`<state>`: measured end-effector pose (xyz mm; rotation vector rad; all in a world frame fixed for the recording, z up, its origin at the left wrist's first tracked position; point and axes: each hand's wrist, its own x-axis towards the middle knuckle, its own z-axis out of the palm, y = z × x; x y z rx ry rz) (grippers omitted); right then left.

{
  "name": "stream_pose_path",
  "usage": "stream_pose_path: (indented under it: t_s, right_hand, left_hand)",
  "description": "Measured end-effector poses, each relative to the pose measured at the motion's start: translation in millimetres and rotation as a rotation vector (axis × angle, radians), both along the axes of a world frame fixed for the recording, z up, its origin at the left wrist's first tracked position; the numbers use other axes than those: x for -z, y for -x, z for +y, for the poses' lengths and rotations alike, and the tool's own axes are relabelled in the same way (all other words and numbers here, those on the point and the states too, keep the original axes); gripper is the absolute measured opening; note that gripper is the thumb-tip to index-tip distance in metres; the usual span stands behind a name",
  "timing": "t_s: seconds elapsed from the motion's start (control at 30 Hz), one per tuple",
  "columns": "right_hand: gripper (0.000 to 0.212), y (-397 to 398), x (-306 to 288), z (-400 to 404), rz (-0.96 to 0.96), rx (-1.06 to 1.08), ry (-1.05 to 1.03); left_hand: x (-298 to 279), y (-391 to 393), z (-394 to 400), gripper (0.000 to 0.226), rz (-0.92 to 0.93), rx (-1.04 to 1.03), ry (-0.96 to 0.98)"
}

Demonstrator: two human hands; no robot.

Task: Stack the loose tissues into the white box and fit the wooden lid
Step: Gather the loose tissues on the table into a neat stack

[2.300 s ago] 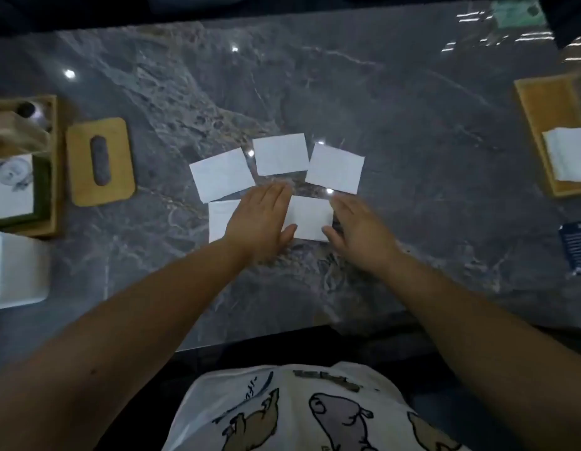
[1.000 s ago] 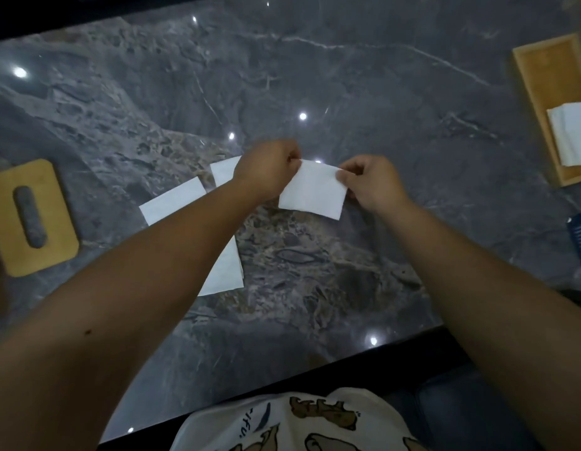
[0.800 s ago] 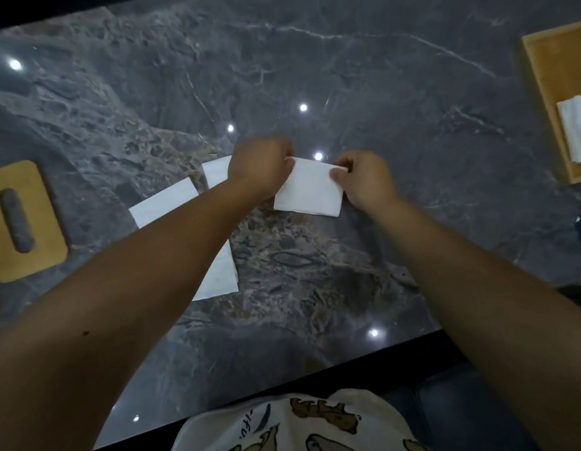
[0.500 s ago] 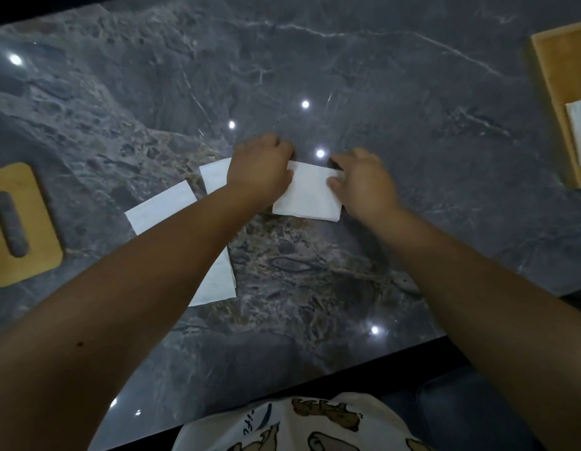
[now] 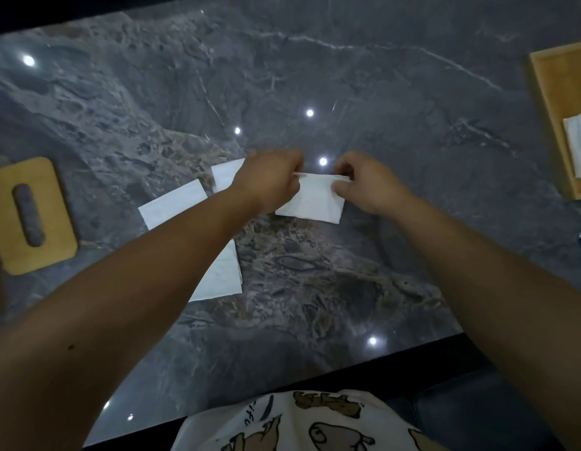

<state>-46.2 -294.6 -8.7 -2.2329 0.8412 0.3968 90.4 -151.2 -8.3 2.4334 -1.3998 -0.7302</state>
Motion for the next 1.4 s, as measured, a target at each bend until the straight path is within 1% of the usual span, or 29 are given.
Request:
stream_pose_path:
  t_s: [0.07, 0.1, 0.13, 0.2, 0.23, 0.3, 0.37, 0.47, 0.53, 0.6, 0.7, 0.8, 0.9, 1.07, 1.2, 1.3, 1.4]
  right_hand:
    - [0.04, 1, -5, 2, 0.016, -0.021, -0.044]
    - [0.038, 1, -8, 4, 0.012, -0.047, -0.058]
    - [0.03, 1, -10, 5, 0.0, -0.07, -0.075]
    - [0.008, 0, -17, 8, -0.029, -0.094, -0.106]
    - [0.003, 0, -21, 11, -0.045, -0.098, -0.121]
    - [0.01, -2, -29, 16, -0.081, -0.088, -0.165]
    - [0.016, -6, -37, 22, -0.1, -0.071, -0.219]
    - [0.016, -17, -45, 31, -0.086, -0.062, -0.286]
    - [0.014, -28, -46, 35, -0.088, -0.028, -0.334]
    - [0.017, -41, -44, 39, -0.094, -0.008, -0.352]
    - [0.014, -62, -31, 43, -0.108, -0.005, -0.278]
    - [0.009, -80, -15, 49, -0.128, 0.056, -0.249]
    - [0.01, -92, -2, 52, -0.113, 0.072, -0.203]
    - [0.01, -98, 14, 52, -0.094, 0.053, -0.092]
    - [0.018, -102, 23, 53, -0.04, -0.059, 0.155]
    - [0.03, -101, 26, 55, -0.062, -0.135, 0.255]
    - [0.045, -100, 24, 56, -0.068, -0.318, 0.379]
  left_hand:
    - [-6, 2, 10, 0.013, 0.042, -0.015, 0.033]
    - [-10, 2, 16, 0.013, 0.064, -0.026, 0.046]
    - [-12, 2, 22, 0.012, 0.098, -0.046, 0.062]
    - [-18, 4, 33, 0.015, 0.196, -0.094, 0.101]
    - [-22, 5, 39, 0.019, 0.259, -0.122, 0.122]
    - [-27, 5, 51, 0.029, 0.387, -0.207, 0.16]
    - [-30, 3, 62, 0.026, 0.436, -0.275, 0.176]
    - [-28, -5, 75, 0.016, 0.379, -0.308, 0.201]
    - [-26, -12, 83, 0.015, 0.356, -0.348, 0.216]
    - [-23, -20, 89, 0.015, 0.332, -0.394, 0.218]
    - [-18, -30, 94, 0.02, 0.291, -0.456, 0.19]
    - [-10, -41, 94, 0.024, 0.239, -0.503, 0.15]
    - [-1, -51, 89, 0.024, 0.167, -0.505, 0.116]
    - [14, -62, 81, 0.025, 0.058, -0.462, 0.055]
    - [24, -65, 79, 0.025, -0.052, -0.402, -0.011]
    - [30, -64, 80, 0.031, -0.141, -0.374, -0.008]
    - [33, -64, 80, 0.036, -0.245, -0.314, 0.009]
